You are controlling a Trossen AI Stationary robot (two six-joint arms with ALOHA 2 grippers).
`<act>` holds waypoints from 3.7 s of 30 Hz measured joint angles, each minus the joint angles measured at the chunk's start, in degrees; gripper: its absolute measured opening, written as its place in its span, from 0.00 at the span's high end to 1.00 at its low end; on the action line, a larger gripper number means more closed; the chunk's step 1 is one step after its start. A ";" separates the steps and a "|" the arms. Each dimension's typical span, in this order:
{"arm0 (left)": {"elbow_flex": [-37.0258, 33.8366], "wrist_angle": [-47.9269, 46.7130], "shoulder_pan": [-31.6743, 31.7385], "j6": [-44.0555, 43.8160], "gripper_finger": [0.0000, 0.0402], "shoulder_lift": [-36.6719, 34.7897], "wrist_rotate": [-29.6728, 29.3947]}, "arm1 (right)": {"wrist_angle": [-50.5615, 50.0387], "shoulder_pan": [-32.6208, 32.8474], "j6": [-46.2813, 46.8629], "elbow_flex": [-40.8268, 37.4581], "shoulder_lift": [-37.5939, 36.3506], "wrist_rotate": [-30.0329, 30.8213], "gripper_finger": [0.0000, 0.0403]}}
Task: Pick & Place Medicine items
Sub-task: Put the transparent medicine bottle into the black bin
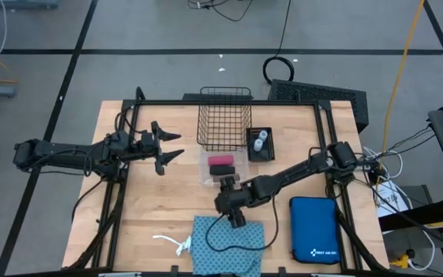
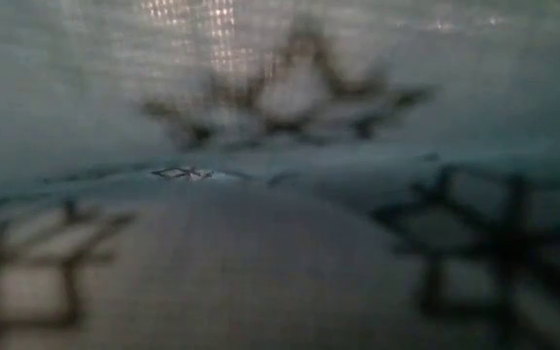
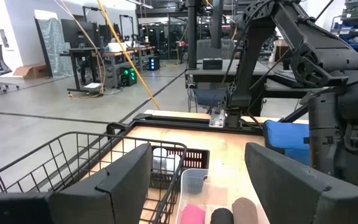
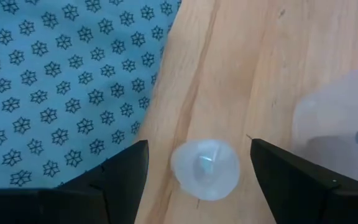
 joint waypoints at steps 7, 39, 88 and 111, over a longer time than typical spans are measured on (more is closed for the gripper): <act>0.00 -0.01 0.00 -0.01 0.33 -0.01 0.00 | -0.73 0.01 1.74 -0.24 0.00 -1.39 0.37; 0.00 -0.01 0.00 -0.02 0.33 -0.01 0.01 | 4.70 -0.11 2.62 -4.13 0.00 -2.51 0.48; 0.00 -0.02 -0.01 -0.02 0.33 -0.01 0.01 | 4.69 -0.16 0.99 -4.13 -0.04 -2.75 0.62; 0.00 -0.04 -0.02 -0.02 0.33 -0.01 0.02 | 3.45 -0.93 2.67 -4.14 -1.68 -3.02 0.62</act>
